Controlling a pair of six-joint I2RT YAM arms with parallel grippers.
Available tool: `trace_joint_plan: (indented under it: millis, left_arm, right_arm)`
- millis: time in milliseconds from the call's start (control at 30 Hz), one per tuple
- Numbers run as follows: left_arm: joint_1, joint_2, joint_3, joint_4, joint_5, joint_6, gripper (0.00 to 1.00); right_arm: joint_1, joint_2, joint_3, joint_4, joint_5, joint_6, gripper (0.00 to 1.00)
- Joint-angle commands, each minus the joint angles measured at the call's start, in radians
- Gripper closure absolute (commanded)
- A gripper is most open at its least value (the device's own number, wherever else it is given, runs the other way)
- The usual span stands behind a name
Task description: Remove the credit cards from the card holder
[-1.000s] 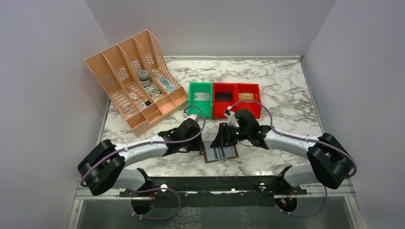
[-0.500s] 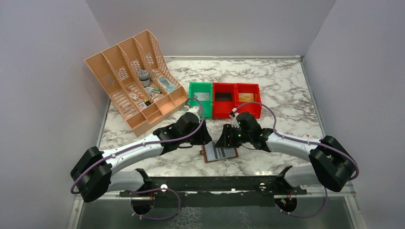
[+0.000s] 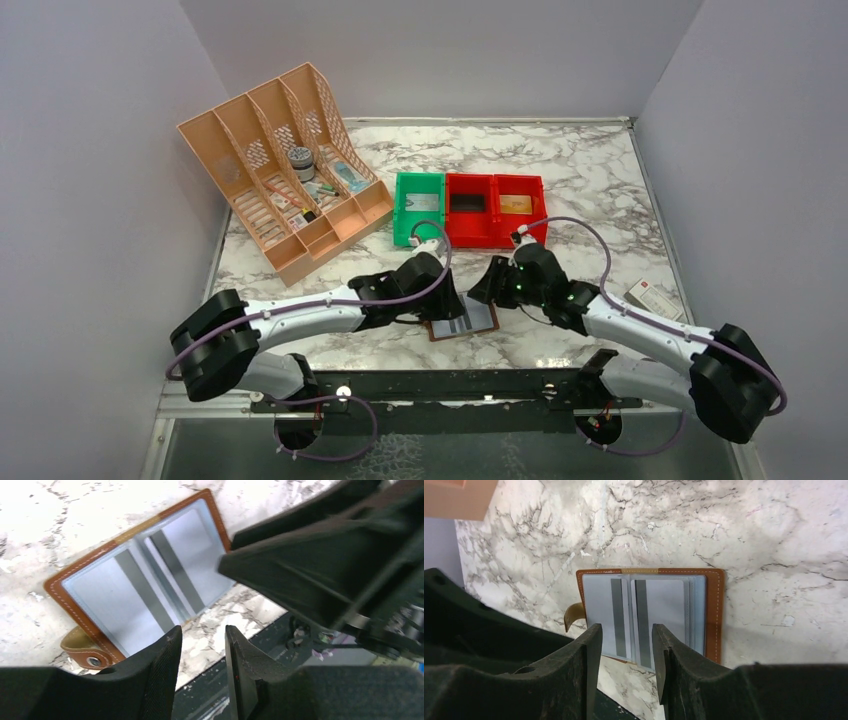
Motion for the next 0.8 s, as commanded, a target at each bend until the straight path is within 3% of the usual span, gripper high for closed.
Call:
trace_joint_plan:
  millis: [0,200,433,767]
  left_arm:
    - [-0.006,0.031,-0.054,0.033,-0.110,-0.078,0.61]
    - [-0.006,0.057,-0.090,-0.001,-0.192,-0.071,0.64]
    - [-0.006,0.046,-0.130,0.014,-0.203,-0.067,0.72]
    - [-0.006,0.049,-0.163,0.027,-0.212,-0.057,0.77]
  right_arm:
    - [-0.001,-0.075,-0.041,0.024,0.079,0.009,0.58]
    - [-0.001,-0.069,-0.068,0.169,-0.111,-0.046,0.58]
    - [-0.001,0.093,-0.011,0.277,-0.349,-0.096,0.59]
    - [-0.001,0.327,0.073,0.196,-0.372,-0.112,0.66]
